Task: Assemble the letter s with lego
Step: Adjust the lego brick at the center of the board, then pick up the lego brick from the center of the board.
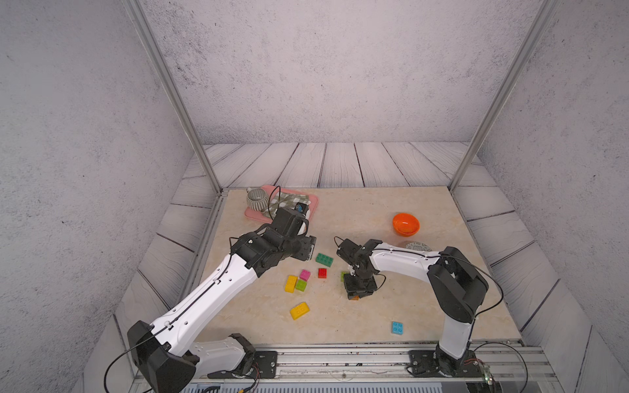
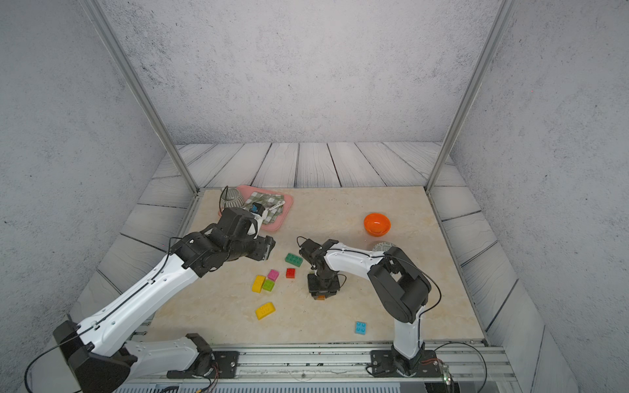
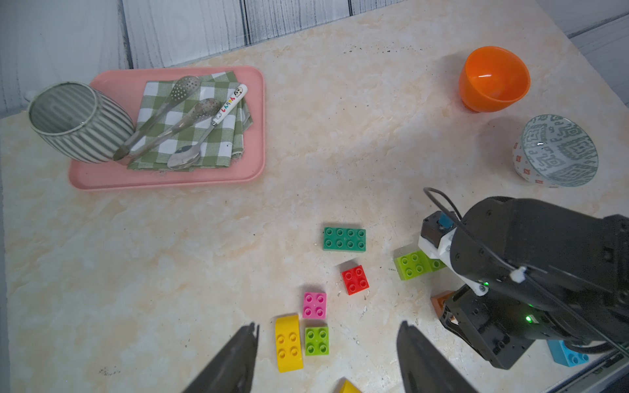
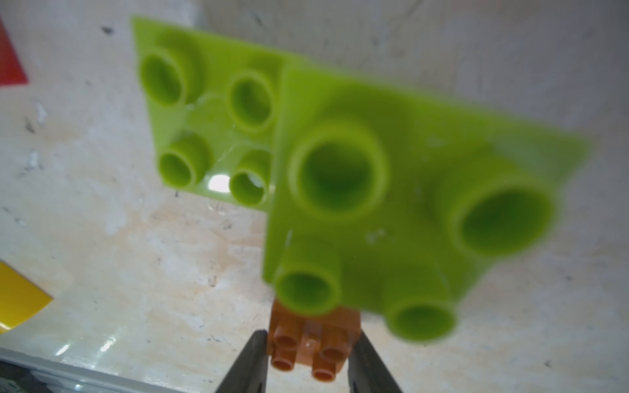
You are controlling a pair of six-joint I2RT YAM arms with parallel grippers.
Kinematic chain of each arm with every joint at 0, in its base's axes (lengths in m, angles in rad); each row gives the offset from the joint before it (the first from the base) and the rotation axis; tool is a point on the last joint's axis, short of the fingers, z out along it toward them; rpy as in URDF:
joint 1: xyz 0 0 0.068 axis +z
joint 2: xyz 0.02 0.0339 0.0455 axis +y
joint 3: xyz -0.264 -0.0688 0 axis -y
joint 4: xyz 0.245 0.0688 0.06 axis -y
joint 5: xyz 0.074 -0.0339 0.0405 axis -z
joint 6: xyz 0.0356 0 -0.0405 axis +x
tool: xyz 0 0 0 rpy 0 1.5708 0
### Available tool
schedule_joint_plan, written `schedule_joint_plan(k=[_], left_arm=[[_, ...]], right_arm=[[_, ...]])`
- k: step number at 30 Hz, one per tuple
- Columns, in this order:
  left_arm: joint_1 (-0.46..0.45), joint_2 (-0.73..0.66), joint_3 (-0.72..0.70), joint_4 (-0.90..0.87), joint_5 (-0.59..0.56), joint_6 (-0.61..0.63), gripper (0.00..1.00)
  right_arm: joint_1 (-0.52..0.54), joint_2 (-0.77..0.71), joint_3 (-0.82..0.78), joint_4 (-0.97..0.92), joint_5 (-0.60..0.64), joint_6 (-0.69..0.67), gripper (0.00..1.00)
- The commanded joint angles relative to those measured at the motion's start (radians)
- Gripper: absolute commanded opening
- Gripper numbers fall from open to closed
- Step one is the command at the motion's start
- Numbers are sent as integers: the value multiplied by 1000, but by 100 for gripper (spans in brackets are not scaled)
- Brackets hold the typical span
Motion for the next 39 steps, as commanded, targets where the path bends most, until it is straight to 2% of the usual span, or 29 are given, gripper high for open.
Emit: schedule_joint_plan(k=[1, 6, 9, 12, 18, 21, 23, 27, 30, 33, 39], left_arm=[[11, -9, -8, -1, 4, 4, 71], [12, -34, 18, -15, -10, -2, 73], [13, -64, 45, -32, -32, -9, 73], [14, -108, 73, -49, -76, -25, 73], [14, -261, 77, -54, -276, -101, 71], [15, -374, 51, -35, -377, -130, 70], [15, -429, 43, -30, -413, -138, 69], [15, -457, 46, -57, -431, -139, 69], [15, -468, 35, -67, -422, -143, 69], [15, -478, 23, -68, -415, -149, 70], [15, -483, 12, -67, -412, -158, 69]], right_arm=[[0, 4, 29, -40, 14, -8, 53], [12, -61, 89, -138, 92, -5, 70], [27, -104, 134, -196, 122, -7, 72], [68, -85, 222, -262, 127, -3, 72], [221, 93, 435, -267, 116, 11, 74], [295, 201, 554, -281, 122, -9, 79], [335, 275, 637, -299, 116, -23, 84], [385, 396, 770, -350, 114, -68, 93], [401, 417, 800, -373, 166, -185, 94], [401, 352, 730, -332, 178, -396, 90], [401, 106, 442, -118, 95, -858, 88]])
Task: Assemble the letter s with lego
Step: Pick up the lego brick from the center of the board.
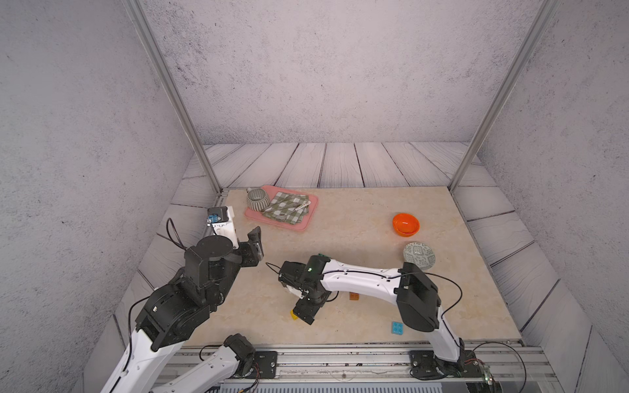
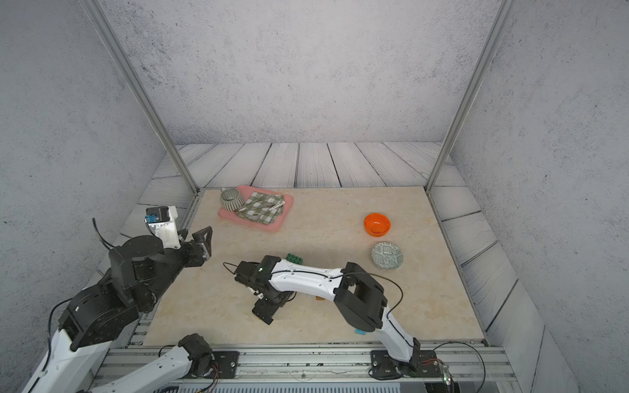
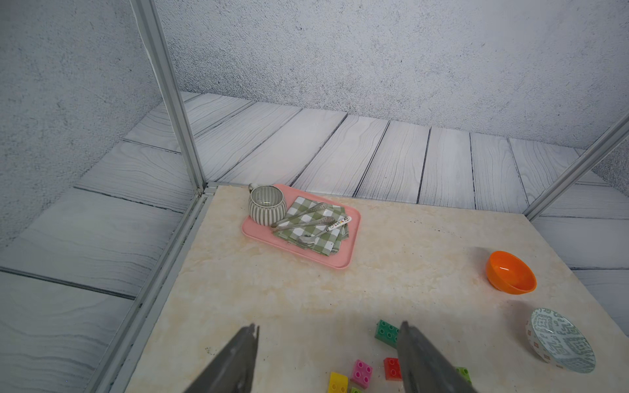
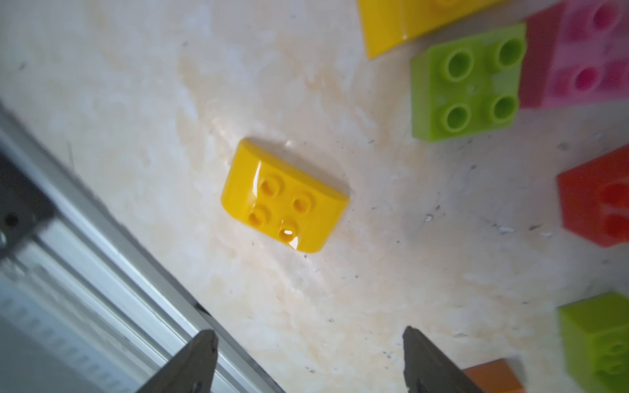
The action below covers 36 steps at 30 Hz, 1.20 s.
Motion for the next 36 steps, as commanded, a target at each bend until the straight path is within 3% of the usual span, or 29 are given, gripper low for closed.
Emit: schedule_joint_plan(k=[1, 8, 15, 36], left_arm=[[10, -6, -12, 2, -15, -13, 69], [10, 2, -19, 6, -10, -11, 69], [10, -4, -36, 9, -12, -10, 69], [10, 10, -42, 24, -20, 28, 69]], right_arm=[[-2, -116, -90, 106, -52, -360, 89], [-2, -119, -122, 167, -181, -765, 85], [-5, -19, -98, 230, -165, -938, 69], [-48, 128, 25, 271, -205, -950, 67]])
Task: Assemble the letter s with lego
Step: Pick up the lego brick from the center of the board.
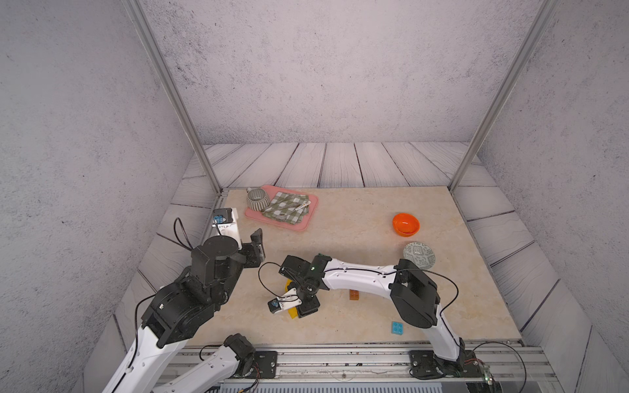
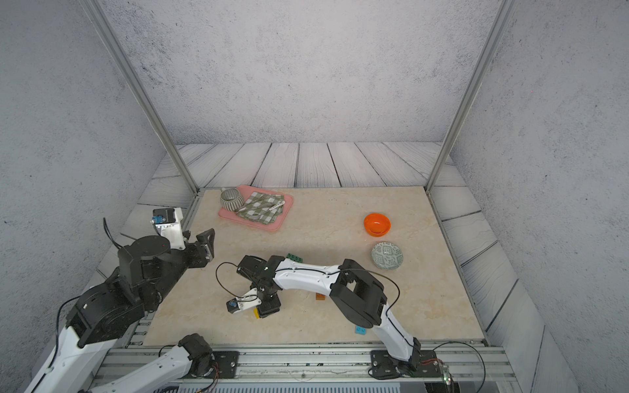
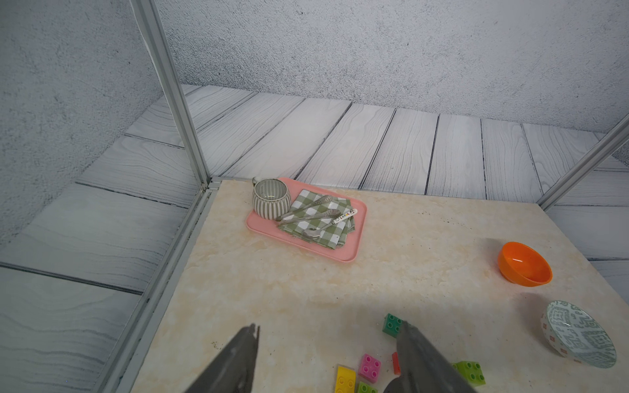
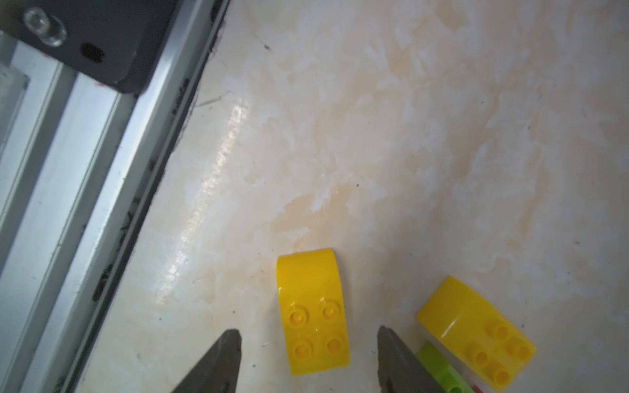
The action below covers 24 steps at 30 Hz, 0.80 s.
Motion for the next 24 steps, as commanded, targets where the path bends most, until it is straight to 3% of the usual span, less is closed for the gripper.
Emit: schedule_joint_plan(k=[1, 10, 14, 19, 24], left_arm=[[10, 8, -10, 24, -10, 16, 69], [10, 15, -15, 23, -3, 16, 69], [10, 13, -14, 21, -6, 15, 69], [10, 11, -11, 18, -8, 16, 69], [10, 19, -11, 20, 6, 14, 69]], right_arm=[[-6, 45, 42, -36, -33, -10, 67], [-9, 98, 50, -37, -44, 7, 62], [-18, 97, 48, -28, -44, 18, 51], [-32, 30, 15, -20, -30, 35, 28], [-61, -157, -74, -93, 21, 76, 22]])
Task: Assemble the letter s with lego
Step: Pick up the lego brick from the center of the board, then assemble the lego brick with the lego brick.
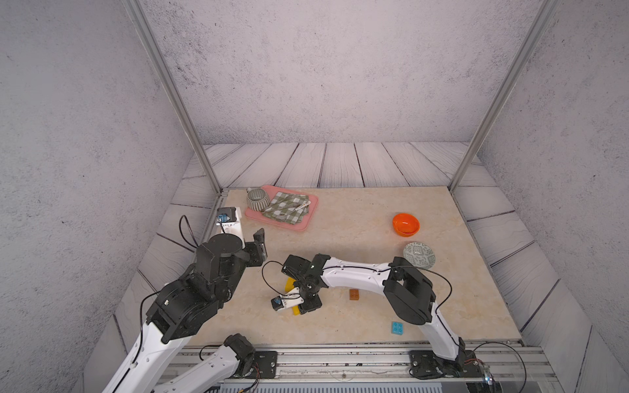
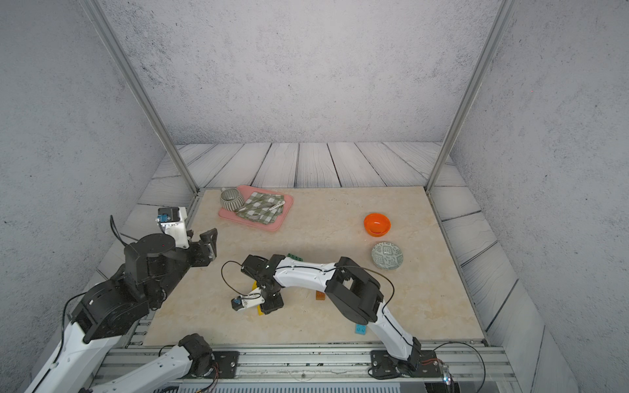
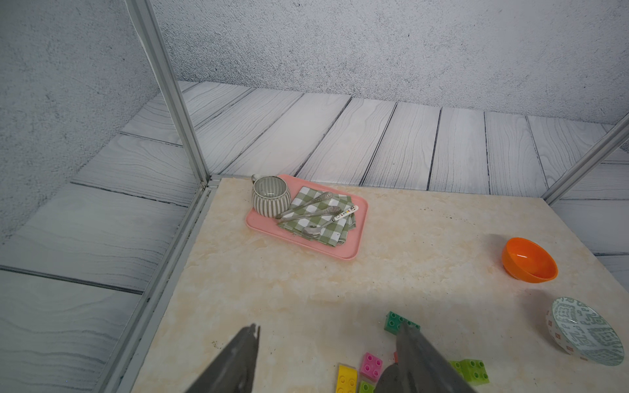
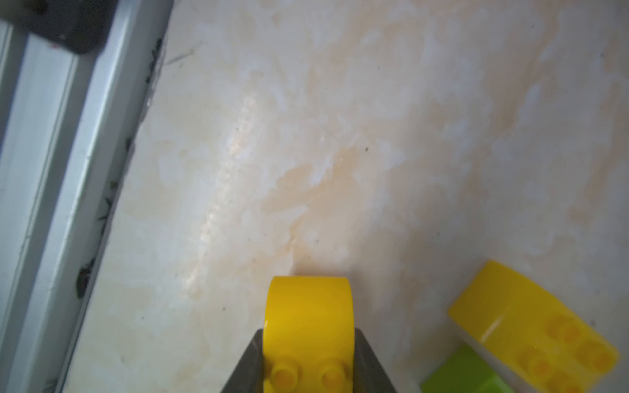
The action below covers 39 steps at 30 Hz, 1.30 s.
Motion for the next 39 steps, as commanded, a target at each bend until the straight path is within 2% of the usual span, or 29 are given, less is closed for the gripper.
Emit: schedule_joint_plan(k=[1, 7, 11, 17, 26, 39], left_arm=[[10, 6, -7, 14, 8, 7, 68], [10, 43, -55, 51, 76, -26, 68], [10, 85, -95, 92, 125, -57, 66], [10, 117, -104, 110, 150, -66, 66], [10, 122, -110, 111, 148, -59, 66], [10, 125, -100, 114, 149, -50, 66]], right_arm=[[-33, -188, -61, -84, 51, 54, 22], [-118, -420, -331, -82, 207, 126, 22], [-157, -455, -436, -18, 268, 144, 21], [-222, -417, -479, 11, 273, 222, 16], [-264, -431, -559, 104, 249, 239, 14], [-316, -582, -677, 173, 136, 176, 13]])
